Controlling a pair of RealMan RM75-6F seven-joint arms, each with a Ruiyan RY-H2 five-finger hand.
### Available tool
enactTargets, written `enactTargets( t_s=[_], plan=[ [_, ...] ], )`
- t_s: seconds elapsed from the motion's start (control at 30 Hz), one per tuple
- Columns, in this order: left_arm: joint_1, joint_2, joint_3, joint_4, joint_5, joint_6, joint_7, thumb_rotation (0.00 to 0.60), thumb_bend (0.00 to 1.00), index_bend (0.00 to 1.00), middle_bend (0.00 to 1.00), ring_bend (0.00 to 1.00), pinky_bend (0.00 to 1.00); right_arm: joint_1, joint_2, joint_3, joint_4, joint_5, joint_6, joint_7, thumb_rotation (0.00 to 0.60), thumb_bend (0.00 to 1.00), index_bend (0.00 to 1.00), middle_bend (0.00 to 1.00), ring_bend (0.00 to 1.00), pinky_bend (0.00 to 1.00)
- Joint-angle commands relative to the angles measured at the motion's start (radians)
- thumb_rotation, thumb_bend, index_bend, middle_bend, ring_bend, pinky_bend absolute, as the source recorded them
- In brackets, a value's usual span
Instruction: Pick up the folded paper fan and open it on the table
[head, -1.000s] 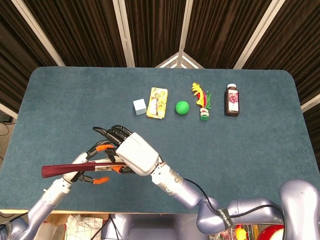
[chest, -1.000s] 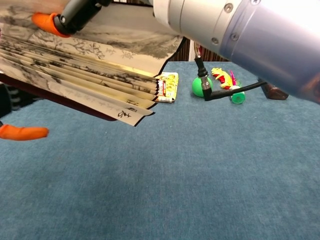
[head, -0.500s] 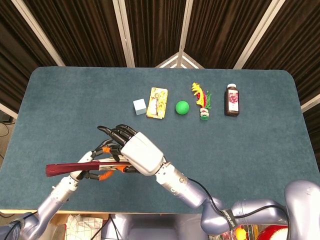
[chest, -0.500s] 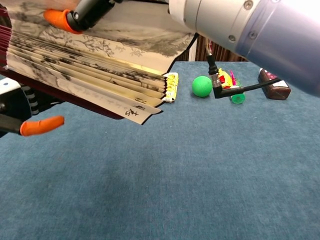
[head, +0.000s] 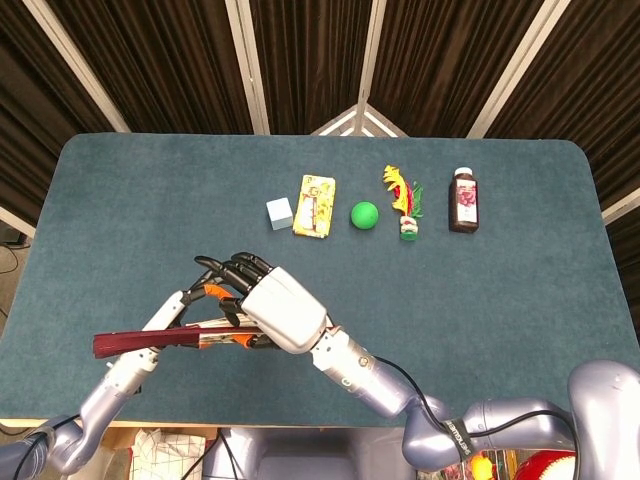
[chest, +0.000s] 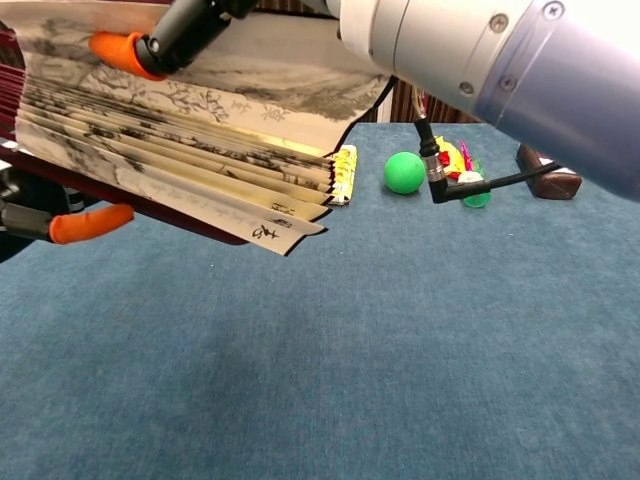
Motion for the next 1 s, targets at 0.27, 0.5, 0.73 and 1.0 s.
enactTargets(
  t_s=[0.27,0.5,0.73,1.0],
  plan=[
    [-0.034,-0.01,0.055,0.018,0.054,-0.02,-0.002,0.6,0.24,0.09,0.02,0.0,0.05,-0.005,0.01,0.004,0.001,0.005,0.007,0.002,0.6,0.41,0.85,0.11,0.23,0.21],
    [-0.035,-0.008,0.074,0.044,0.055,-0.014,0.001,0.6,0.17,0.07,0.01,0.0,0.05,-0.013,0.019,-0.002,-0.003,0.002,0.015,0.007,0.6,0.42,0.85,0.11,0.23,0.21],
    [-0.033,-0.03,0.042,0.042,0.017,0.015,-0.025,0.6,0.17,0.14,0.05,0.0,0.05,-0.011,0.021,0.0,-0.008,-0.001,0.017,0.007,0.6,0.42,0.85,0.11,0.23,0.21],
    [-0.068,-0.048,0.029,0.024,-0.003,-0.036,-0.015,0.6,0.23,0.23,0.09,0.0,0.05,-0.01,0.018,-0.006,-0.001,-0.002,0.015,0.013,0.6,0.42,0.85,0.11,0.23,0.21]
  ],
)
